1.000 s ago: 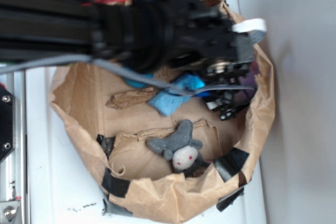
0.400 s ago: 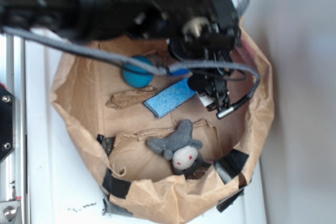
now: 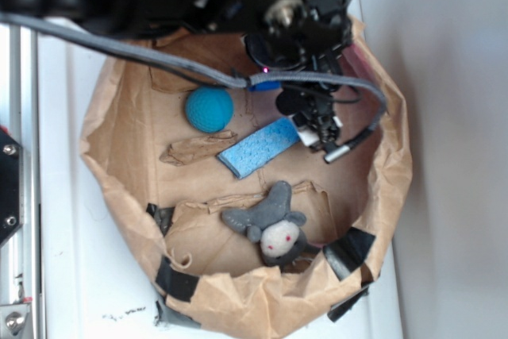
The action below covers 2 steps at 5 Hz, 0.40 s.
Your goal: Grab the blue sponge.
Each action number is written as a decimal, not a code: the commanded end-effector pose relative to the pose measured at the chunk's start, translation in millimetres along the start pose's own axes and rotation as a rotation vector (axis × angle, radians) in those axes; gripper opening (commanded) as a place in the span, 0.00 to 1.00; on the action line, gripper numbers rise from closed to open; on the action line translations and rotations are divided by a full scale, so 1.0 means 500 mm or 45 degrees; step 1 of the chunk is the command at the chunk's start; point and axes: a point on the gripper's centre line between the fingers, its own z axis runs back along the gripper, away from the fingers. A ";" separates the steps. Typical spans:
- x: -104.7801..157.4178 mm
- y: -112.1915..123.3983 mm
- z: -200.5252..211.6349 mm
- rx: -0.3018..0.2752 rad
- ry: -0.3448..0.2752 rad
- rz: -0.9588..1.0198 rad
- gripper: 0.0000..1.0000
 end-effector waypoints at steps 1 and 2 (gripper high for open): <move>-0.025 -0.013 -0.036 -0.006 0.002 -0.093 1.00; -0.063 -0.034 -0.039 -0.021 0.013 -0.140 1.00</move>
